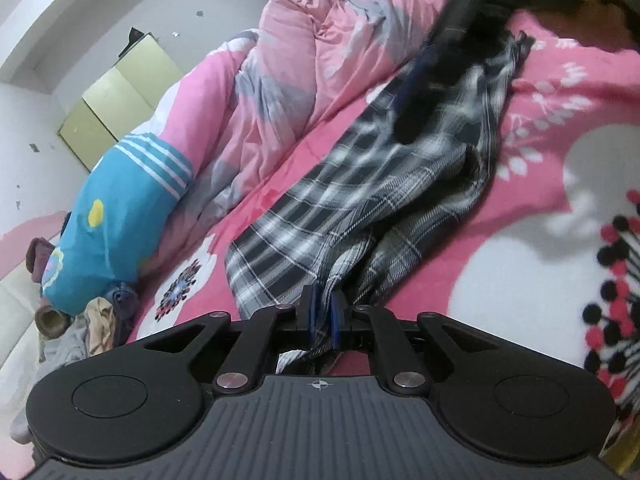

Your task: Fold clothes

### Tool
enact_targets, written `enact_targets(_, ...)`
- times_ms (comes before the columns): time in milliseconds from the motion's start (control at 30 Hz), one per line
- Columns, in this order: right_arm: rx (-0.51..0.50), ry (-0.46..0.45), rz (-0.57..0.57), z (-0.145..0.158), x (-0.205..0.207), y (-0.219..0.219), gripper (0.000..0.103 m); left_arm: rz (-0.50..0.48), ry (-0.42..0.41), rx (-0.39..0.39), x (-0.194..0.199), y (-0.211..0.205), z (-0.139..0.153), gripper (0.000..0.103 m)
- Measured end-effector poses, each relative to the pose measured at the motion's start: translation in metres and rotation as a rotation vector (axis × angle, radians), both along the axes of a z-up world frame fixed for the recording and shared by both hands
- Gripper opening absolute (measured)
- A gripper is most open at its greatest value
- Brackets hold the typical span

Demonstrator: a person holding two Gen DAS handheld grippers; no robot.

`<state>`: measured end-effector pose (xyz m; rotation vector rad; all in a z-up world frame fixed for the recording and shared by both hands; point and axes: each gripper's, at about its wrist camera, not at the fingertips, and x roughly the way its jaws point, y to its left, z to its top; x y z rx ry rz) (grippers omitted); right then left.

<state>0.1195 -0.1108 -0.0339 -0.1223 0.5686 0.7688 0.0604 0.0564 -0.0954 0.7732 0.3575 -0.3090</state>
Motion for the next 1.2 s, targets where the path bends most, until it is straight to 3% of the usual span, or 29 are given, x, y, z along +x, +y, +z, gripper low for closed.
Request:
enact_targets(133,-0.009,0.127,0.048,-0.016,0.038,0.012,0.044,0.014,0.010,-0.020,-0.002,0.005,0.006,0.010)
enact_targets(233,-0.061,0.178,0.103,-0.028,0.051,0.023,0.043,0.032,0.042,-0.102,0.001,0.015,0.017,0.018)
enact_targets(333,-0.104,0.173,0.124,-0.028,0.053,0.026,0.033,0.042,0.081,-0.234,0.011,0.030,0.028,0.024)
enact_targets(400,-0.144,0.140,0.123,-0.026,0.049,0.028,0.013,0.034,0.110,-0.324,0.019,0.036,0.034,0.031)
enact_targets(433,-0.167,0.116,0.120,-0.025,0.045,0.030,0.009,0.023,0.122,-0.362,0.024,0.038,0.036,0.039)
enact_targets(567,-0.204,0.033,0.105,-0.020,0.033,0.035,0.007,-0.050,0.171,-0.440,0.046,0.038,0.039,0.051)
enact_targets(867,-0.164,-0.010,0.048,-0.023,0.029,0.036,0.007,-0.160,0.260,-0.233,0.077,0.010,0.017,0.051)
enact_targets(1200,-0.040,0.053,-0.021,-0.029,0.038,0.019,0.007,-0.223,0.279,-0.163,0.082,0.004,0.017,0.051)
